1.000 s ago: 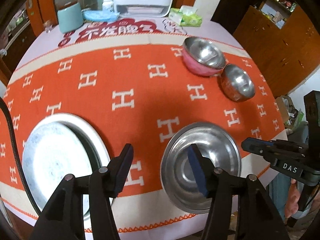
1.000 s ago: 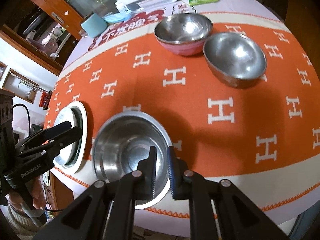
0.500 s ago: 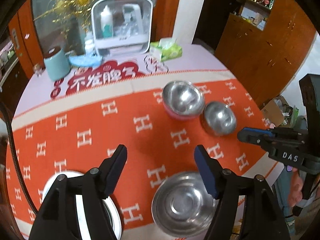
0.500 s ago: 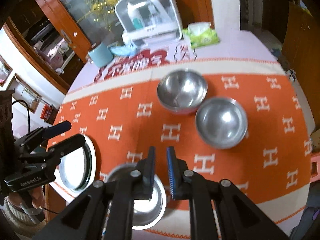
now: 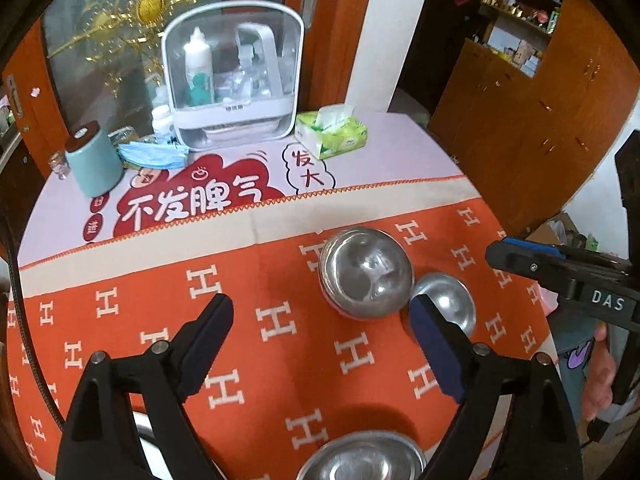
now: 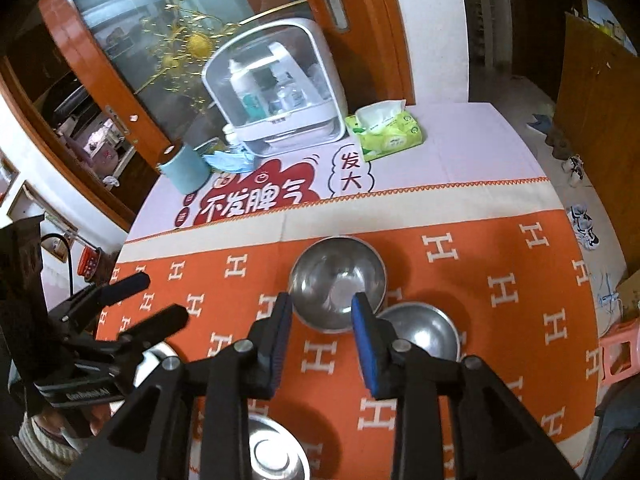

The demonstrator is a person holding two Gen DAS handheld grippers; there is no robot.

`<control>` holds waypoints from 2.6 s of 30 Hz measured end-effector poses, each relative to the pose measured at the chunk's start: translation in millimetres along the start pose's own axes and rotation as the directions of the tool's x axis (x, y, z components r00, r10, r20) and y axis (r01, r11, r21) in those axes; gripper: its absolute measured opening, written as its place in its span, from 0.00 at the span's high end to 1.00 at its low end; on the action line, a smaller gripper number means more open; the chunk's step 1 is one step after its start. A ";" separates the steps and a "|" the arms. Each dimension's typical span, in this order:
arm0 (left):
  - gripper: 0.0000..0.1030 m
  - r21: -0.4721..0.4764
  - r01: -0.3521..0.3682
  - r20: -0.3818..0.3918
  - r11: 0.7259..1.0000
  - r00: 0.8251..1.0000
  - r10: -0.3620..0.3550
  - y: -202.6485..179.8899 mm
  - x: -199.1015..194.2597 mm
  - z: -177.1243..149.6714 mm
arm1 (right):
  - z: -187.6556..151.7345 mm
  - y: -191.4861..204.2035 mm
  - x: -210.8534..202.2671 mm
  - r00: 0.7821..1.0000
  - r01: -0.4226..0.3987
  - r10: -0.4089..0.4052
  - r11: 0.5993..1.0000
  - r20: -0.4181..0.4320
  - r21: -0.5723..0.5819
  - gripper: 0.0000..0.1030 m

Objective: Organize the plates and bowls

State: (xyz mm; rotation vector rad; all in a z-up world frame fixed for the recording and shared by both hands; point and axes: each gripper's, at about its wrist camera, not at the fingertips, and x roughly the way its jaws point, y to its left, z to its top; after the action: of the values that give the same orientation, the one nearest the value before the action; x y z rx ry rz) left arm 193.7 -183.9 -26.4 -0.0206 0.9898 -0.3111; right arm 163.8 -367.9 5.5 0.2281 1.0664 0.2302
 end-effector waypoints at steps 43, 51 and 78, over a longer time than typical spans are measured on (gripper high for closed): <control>0.86 -0.293 0.118 -0.329 0.949 0.919 -0.216 28.7 190.2 -9.4 | 8.1 -69.5 158.3 0.956 0.080 -0.037 0.987 -0.291 0.137 0.94; 0.85 -0.278 0.122 -0.265 0.953 0.944 -0.198 34.1 141.6 3.9 | 12.2 -53.0 133.4 0.970 0.011 0.026 0.988 -0.241 0.152 0.94; 0.85 -0.156 0.123 -0.274 0.980 0.948 -0.163 5.7 -28.8 -158.2 | -141.3 30.2 -3.1 0.975 -0.062 0.070 0.997 -0.211 0.045 0.93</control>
State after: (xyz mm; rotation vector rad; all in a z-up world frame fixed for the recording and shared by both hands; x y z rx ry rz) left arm 50.0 -151.2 -91.2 -0.1776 1.2996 -0.3862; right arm 35.4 -329.7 -48.6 0.2780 1.2773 0.2990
